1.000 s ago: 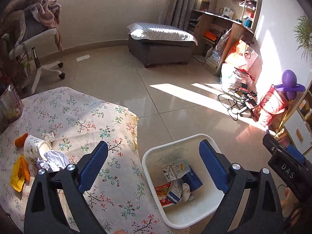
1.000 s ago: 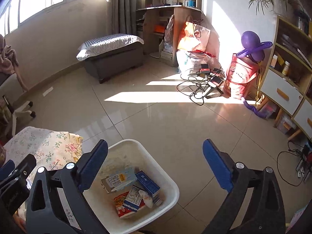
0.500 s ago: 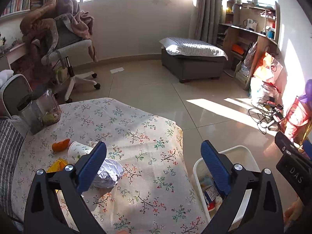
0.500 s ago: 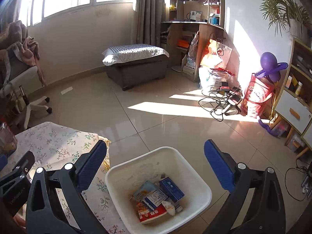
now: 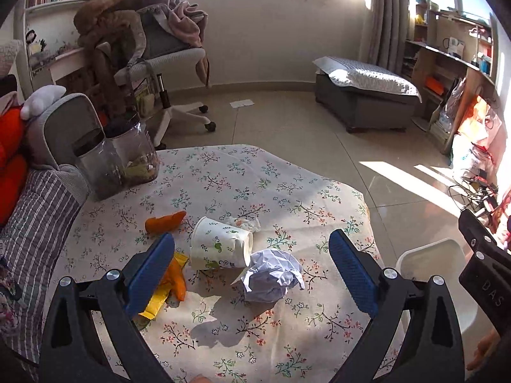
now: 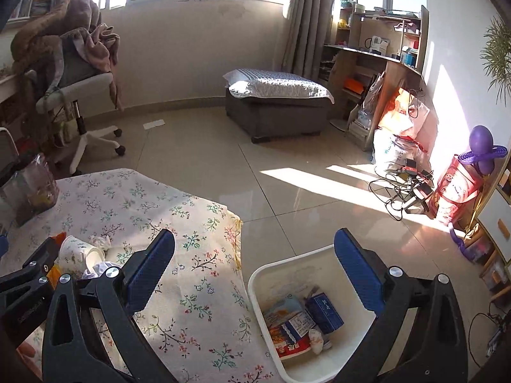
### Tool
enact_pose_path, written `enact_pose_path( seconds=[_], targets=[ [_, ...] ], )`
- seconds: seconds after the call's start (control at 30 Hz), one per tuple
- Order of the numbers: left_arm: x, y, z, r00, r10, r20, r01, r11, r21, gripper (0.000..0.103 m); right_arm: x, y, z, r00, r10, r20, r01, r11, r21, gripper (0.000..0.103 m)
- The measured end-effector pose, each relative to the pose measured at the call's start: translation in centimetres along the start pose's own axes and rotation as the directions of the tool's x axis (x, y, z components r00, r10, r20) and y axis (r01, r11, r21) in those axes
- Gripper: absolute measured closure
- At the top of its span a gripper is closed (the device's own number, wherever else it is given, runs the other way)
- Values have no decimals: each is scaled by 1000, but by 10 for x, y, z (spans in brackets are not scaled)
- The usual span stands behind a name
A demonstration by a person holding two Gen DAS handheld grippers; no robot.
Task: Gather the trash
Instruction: 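Move both open tools back over the table, then grasp the long orange peel with the left tool and lift it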
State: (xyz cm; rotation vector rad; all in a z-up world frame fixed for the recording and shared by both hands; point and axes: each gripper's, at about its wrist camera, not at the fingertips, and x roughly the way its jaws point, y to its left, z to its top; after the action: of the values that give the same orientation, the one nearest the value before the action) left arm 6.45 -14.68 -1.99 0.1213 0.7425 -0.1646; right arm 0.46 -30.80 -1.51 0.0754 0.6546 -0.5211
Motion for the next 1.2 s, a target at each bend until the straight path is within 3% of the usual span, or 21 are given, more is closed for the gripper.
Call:
enact_pose_path(
  seconds=[0.37,0.5,0.7,0.83,0.93,1.0,1.07,1.13,1.2],
  targets=[
    [29,82,-15,990,114,-89,-119,992,-51,9,1,84,-10,994,97,-42,-101,988,-112,7],
    [54,110,-21,982,83,-168,-96,993,-69,9,1,106,-12,990,128,-55,-134,983,-129,7],
    [110,130,-39,937,-18,-348,-22,994,-111,9,6,119,-14,987,136,-79,-146,980,-134,7],
    [137,122,-47,916,-23,-402,-2,998,-62,12,11,117,-11,986,140,-95,-150,982,-112,7],
    [154,118,-53,901,-21,-433,3,999,-41,22,14,116,-9,984,143,-102,-153,983,-100,7],
    [162,116,-55,895,-48,-444,30,998,-47,35,16,118,-9,984,145,-105,-155,983,-101,7],
    [170,116,-58,883,-82,-463,61,996,-60,53,17,121,-9,983,146,-107,-157,982,-105,7],
    [171,121,-60,878,-83,-472,57,996,-69,68,18,123,-9,983,147,-111,-159,981,-109,7],
    [168,130,-58,868,-149,-473,98,987,-131,74,20,124,-10,982,147,-117,-160,981,-111,7]
  ],
)
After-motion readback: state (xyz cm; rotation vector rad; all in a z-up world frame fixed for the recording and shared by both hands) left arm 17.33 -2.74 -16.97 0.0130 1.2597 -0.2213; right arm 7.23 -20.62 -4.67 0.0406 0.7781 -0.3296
